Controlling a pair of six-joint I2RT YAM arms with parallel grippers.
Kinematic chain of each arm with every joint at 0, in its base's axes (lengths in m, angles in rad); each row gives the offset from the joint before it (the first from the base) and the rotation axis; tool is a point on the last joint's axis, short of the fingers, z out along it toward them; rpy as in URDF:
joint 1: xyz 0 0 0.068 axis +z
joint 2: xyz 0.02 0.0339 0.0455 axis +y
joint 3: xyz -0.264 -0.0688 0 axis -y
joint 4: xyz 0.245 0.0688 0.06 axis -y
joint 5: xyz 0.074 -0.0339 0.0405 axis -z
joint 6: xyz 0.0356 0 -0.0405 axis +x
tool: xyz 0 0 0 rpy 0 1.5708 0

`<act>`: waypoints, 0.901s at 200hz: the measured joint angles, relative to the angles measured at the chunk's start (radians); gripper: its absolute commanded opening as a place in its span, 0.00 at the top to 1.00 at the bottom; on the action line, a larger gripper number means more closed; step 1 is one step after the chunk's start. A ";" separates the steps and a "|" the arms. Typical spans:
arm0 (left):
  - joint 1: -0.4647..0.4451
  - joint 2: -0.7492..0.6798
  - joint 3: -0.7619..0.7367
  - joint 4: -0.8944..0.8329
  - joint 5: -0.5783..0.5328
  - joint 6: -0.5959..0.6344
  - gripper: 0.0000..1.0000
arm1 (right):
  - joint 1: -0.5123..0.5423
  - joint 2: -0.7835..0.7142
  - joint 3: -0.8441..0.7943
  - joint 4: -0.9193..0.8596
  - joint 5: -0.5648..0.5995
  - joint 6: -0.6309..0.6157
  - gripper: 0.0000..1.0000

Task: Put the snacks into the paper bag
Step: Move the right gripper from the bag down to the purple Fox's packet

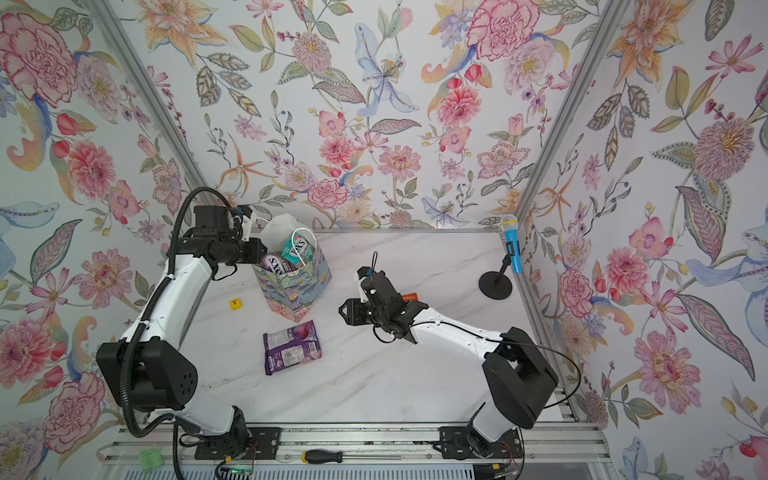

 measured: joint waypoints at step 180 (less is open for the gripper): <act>0.005 0.000 0.000 0.000 0.004 0.000 0.78 | 0.065 0.444 0.254 0.047 -0.185 0.119 0.60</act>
